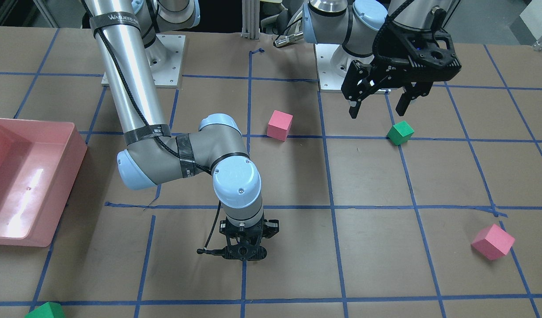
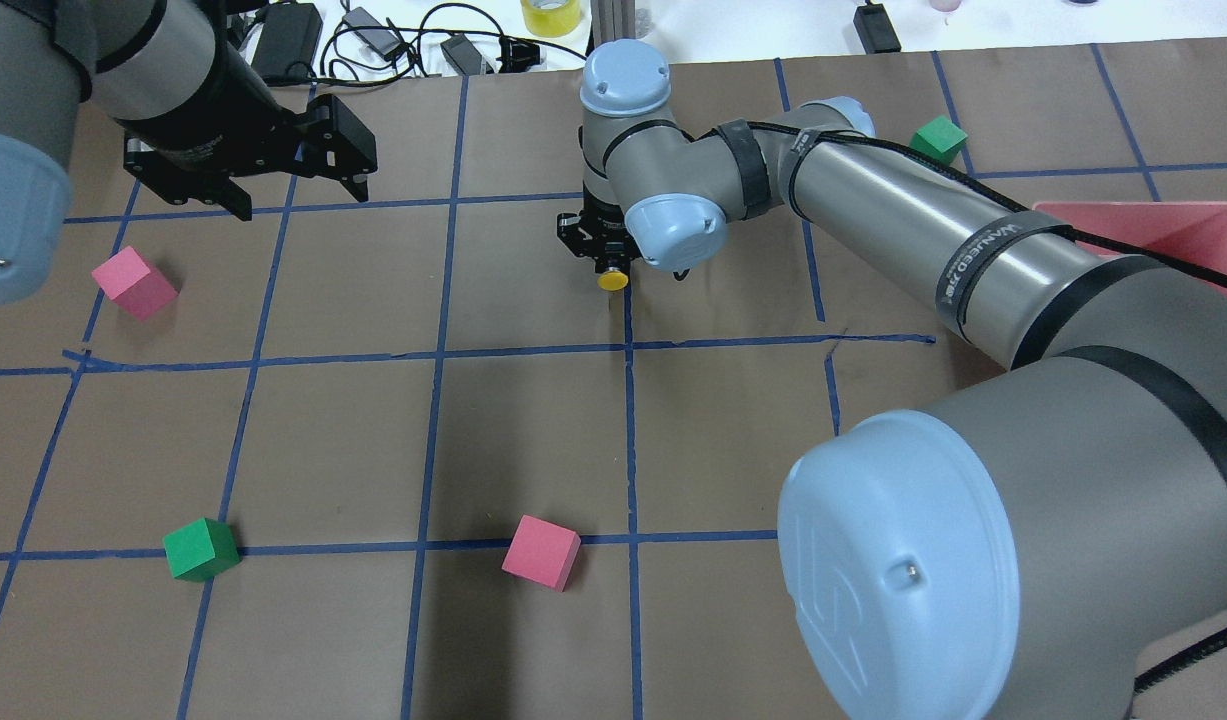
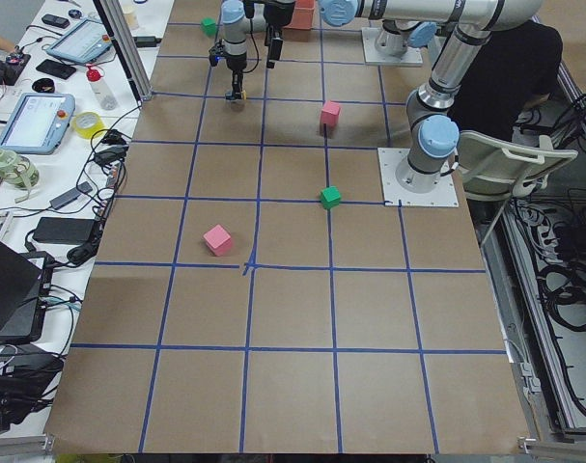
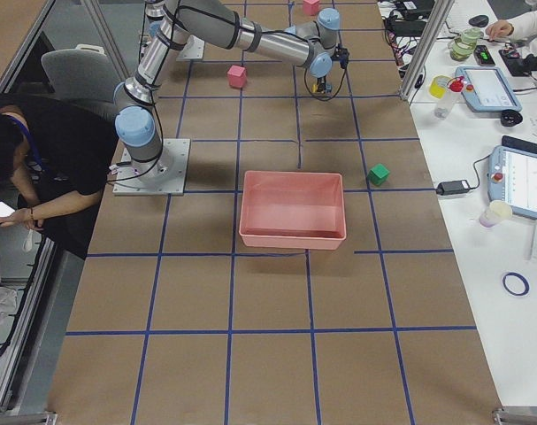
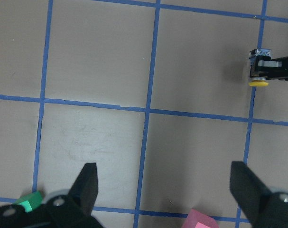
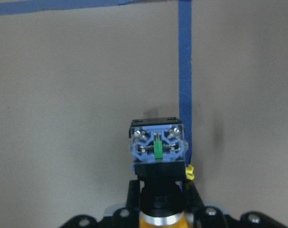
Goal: Align button upright
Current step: 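Set the button down on its side and open the right gripper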
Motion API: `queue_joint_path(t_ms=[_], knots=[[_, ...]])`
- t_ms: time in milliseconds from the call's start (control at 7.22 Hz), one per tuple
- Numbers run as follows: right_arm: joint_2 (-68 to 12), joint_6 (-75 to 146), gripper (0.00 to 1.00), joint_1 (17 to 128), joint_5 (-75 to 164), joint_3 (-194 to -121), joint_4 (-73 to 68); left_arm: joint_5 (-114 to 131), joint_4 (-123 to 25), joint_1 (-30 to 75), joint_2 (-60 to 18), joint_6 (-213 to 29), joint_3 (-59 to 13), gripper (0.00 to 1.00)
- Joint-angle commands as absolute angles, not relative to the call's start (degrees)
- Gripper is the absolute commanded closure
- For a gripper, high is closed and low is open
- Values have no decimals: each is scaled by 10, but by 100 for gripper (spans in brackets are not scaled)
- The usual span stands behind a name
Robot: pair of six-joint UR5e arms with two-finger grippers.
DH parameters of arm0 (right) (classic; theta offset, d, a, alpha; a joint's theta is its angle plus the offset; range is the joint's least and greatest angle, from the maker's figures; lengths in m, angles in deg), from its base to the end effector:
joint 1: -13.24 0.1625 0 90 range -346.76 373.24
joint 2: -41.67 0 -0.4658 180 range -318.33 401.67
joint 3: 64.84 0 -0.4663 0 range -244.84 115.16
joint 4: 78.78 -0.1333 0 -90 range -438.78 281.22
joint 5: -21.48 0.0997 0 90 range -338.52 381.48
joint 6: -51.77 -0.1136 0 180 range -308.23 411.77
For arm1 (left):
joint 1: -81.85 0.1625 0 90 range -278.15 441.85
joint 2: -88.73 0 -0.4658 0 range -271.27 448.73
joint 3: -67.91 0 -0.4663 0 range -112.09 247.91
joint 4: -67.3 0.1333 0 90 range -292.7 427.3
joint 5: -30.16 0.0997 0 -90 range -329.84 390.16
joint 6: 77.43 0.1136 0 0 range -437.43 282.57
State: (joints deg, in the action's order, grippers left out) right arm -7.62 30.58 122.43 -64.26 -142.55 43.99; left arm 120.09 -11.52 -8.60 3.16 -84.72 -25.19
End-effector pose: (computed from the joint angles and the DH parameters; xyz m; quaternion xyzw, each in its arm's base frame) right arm 0.4040 -0.7297 0.1883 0.0160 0.9985 -0.0228 0.0479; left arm -0.1378 -0.5511 0.5484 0.0592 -0.9923 0.1087 0.0080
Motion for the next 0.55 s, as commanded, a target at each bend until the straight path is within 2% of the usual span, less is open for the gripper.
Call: queue_joint_path(t_ms=[0,415], knots=[[-82,304,2,1225,-648,-1429,440,1201,-116,-86,31,-847,-252,0],[-125,307,0,1224,-648,-1454,432,1201,-129,-85,26,-847,-244,0]])
